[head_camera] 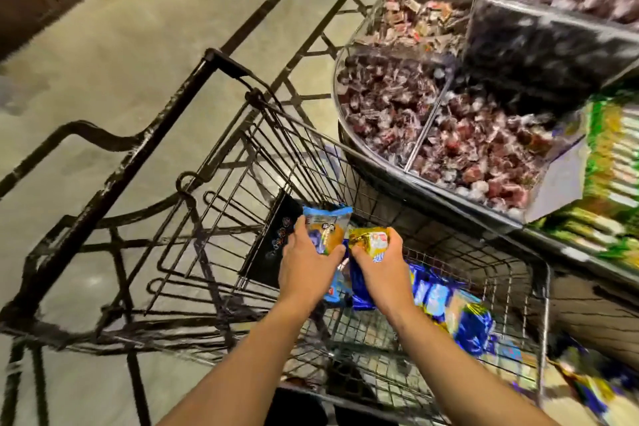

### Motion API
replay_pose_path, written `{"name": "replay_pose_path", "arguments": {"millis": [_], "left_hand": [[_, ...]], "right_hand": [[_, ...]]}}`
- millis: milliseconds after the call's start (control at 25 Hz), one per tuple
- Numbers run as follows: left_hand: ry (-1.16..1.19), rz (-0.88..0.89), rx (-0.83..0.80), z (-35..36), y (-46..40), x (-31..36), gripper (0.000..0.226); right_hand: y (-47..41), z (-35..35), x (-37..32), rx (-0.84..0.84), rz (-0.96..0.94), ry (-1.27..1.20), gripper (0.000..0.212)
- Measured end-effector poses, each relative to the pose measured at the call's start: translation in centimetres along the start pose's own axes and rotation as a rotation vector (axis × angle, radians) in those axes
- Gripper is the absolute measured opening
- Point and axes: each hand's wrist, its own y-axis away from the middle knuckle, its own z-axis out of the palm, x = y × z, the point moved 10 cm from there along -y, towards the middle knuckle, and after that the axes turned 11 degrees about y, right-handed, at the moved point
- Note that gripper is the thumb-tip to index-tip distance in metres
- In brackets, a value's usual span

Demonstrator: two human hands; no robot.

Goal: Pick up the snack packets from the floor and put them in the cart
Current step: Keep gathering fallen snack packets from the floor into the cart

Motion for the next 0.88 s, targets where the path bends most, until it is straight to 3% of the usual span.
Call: {"name": "replay_pose_path", "arguments": {"millis": [480, 720, 880], "left_hand": [[-0.229, -0.108, -0.005, 9.9, -13.6, -14.0, 0.091], [-0.355, -0.073, -0.061, 13.8, -16.3, -17.9, 0.094], [-0.313, -0.115, -0.058, 14.8, -17.2, -18.8, 0.096]], "right_hand": [[-15.6, 11.8, 12.1, 0.028, 0.259, 0.052, 0.085], [-18.1, 16.0, 14.1, 0.107, 0.32, 0.178, 0.094], [-18.5, 17.3, 15.0, 0.123, 0.422, 0.132, 0.1]]}}
